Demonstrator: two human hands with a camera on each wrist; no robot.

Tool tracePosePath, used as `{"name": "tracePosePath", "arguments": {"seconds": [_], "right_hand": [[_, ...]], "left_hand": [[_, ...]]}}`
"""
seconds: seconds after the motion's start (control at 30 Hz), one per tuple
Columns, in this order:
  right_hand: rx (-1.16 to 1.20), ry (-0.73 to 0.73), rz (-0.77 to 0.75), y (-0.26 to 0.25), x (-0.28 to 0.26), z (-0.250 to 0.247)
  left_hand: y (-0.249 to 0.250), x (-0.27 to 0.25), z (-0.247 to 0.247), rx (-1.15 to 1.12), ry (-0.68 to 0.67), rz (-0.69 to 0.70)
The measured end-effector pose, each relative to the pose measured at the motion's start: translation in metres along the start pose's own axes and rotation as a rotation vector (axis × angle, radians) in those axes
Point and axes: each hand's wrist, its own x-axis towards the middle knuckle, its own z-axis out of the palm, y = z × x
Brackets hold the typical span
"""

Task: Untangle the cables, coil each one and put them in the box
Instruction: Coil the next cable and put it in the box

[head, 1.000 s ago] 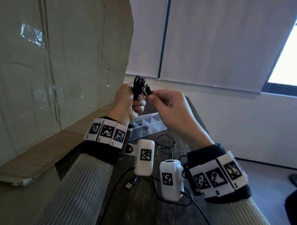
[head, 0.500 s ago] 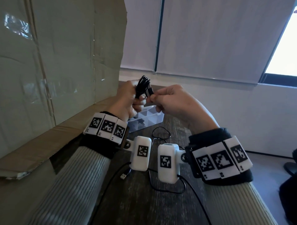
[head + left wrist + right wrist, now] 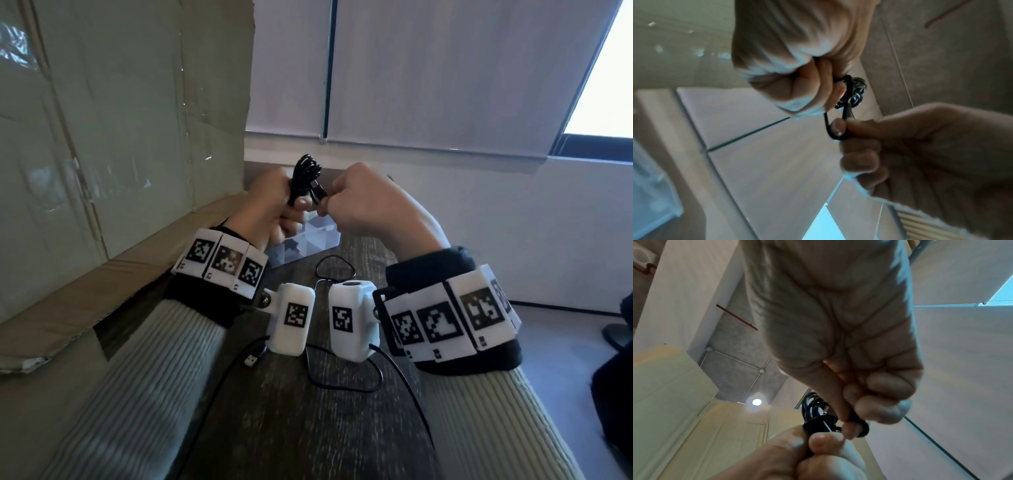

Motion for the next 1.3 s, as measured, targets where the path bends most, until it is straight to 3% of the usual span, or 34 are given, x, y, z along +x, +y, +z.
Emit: {"name": "tracePosePath", "arguments": {"seconds": [0.27, 0.53, 0.6, 0.73, 0.83, 0.93, 1.13, 1.3], "right_hand": [[0.127, -0.102, -0.003, 0.004, -0.002, -0.009], [0.687, -0.213, 0.093, -0.002, -0.005, -0.003], [0.53, -0.128, 0.071, -0.007, -0.005, 0.001], [-0.145, 0.156, -0.059, -0.017, -0.011, 0.009], [-0.239, 0.243, -0.107, -0.022, -0.015, 0.012], [-0.001, 0.204, -0.106, -0.017, -0.009, 0.013], [0.854, 0.027, 0.018, -0.016, -0.007, 0.009], [0.868, -0.013, -0.149, -0.018, -0.007, 0.011]], "left_hand": [[-0.001, 0.004, -0.001, 0.348, 0.23, 0.268], [0.01, -0.003, -0.013, 0.419, 0.188, 0.372], [0.01, -0.003, -0.016, 0.453, 0.175, 0.348], [0.013, -0.003, -0.021, 0.642, 0.233, 0.269], [0.017, -0.005, -0.024, 0.577, 0.15, 0.227], [0.017, -0.009, -0.026, 0.465, 0.042, 0.177], [0.02, -0.011, -0.023, 0.339, -0.012, 0.214], [0.023, -0.012, -0.024, 0.19, 0.0, 0.196]]}}
